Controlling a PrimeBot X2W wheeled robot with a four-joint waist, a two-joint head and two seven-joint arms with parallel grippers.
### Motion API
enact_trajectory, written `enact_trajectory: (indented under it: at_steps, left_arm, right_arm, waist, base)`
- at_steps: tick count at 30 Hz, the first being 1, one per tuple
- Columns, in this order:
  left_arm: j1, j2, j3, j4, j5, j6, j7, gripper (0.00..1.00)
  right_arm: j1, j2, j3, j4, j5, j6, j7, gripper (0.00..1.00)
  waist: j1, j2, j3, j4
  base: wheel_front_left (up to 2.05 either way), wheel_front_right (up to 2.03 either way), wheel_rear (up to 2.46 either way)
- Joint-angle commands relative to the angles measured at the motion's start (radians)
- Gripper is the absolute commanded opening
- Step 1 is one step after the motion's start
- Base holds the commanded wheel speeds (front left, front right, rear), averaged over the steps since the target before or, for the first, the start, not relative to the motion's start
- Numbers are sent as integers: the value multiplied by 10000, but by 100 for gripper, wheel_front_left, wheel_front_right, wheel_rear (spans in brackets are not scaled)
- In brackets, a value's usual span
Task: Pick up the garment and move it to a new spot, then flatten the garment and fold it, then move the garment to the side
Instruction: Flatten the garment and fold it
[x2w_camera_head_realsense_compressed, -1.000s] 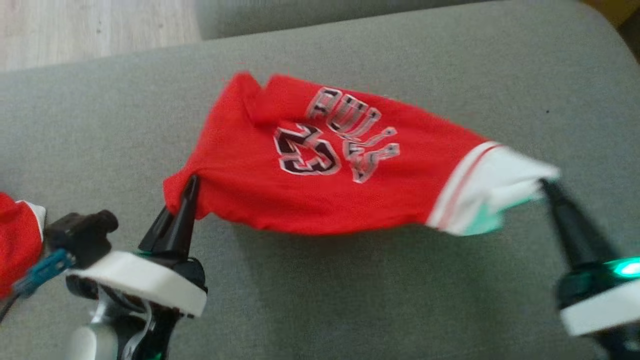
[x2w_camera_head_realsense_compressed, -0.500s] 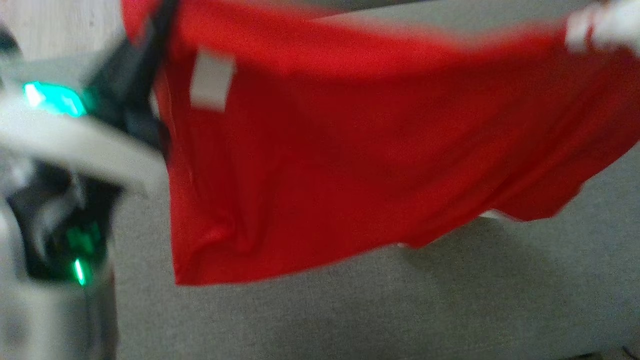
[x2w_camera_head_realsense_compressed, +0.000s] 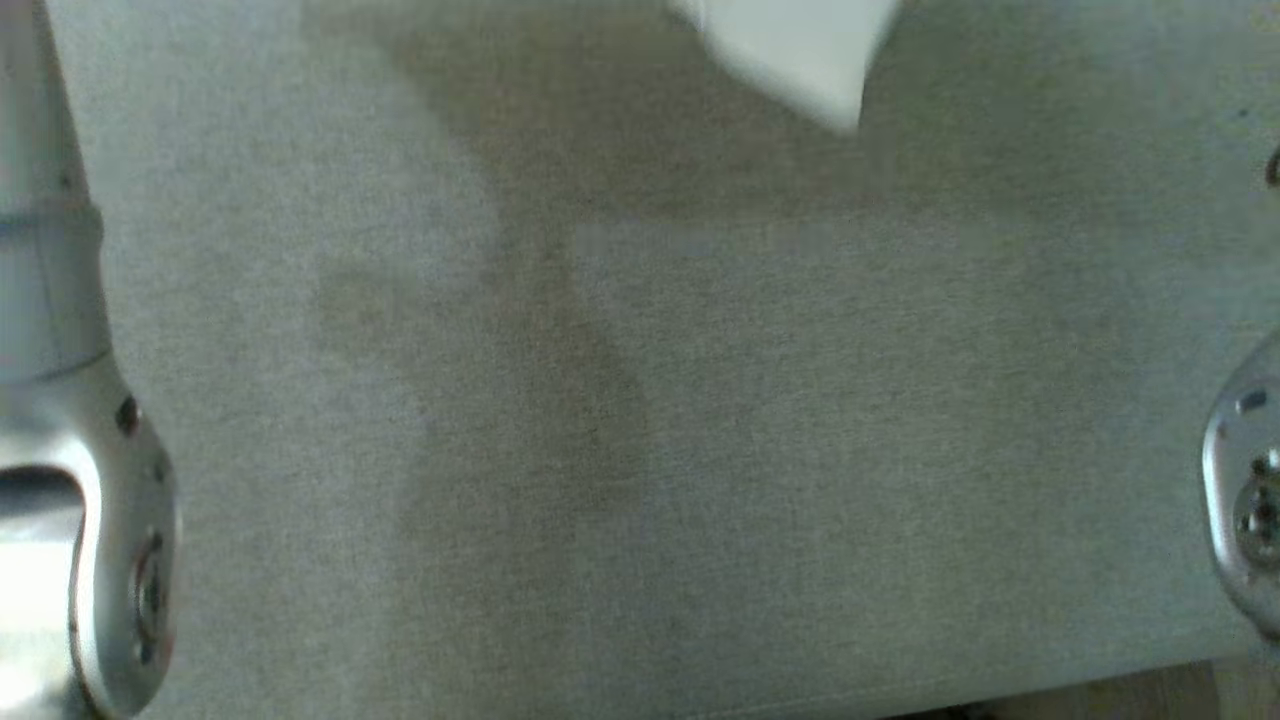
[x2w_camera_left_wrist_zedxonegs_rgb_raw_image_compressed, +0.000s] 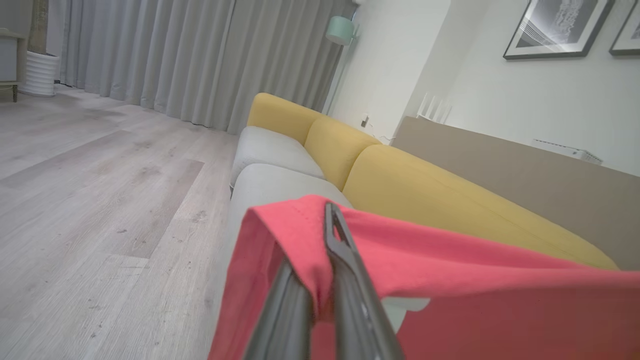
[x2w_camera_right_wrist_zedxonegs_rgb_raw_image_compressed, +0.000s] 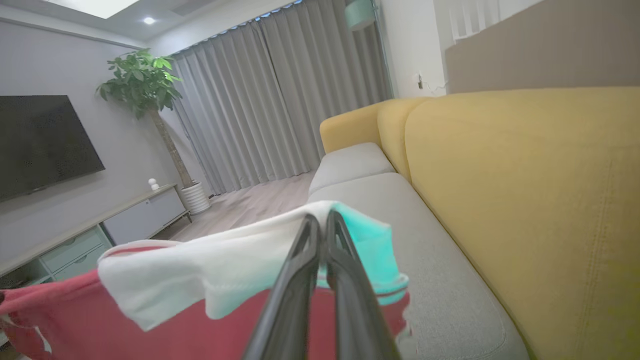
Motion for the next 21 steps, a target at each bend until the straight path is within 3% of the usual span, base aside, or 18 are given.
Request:
enact_trajectory:
  at_steps: [1,5,11,16,21]
  left_arm:
    - [-390,313,224,152,103,-106,-507,0]
    - [-66,189,69,1371,81,-683,-1450,0]
    - [2634,208,-108,1709,-84,-1250,-2224,0]
    - [6150,0,-193,817,-318,-1314,-2541,0]
    - [9495,-254,-274,-434,-194,-936,-3043,0]
  right_arm:
    - [-449,136,13,60,-83,67,-359,0]
    - [10,140,378,876,105,67,-982,0]
    - [3153,-525,1242,419,990,67,-1285,0]
    - [6773,-1115,1527,-931,1637,67,-1087,0]
    - [9871,-1312,1587,-2402,1842,67,-767,0]
  waist:
    - [-5,1,411,113]
    - [-5,1,338,103]
    - [-5,1,-157,8]
    - [-5,1,-779,-11]
    - [-5,1,-1399,-77]
  base:
    - [0,0,0]
    - [0,0,0]
    - [0,0,0]
    - [0,0,0]
    - [0,0,0]
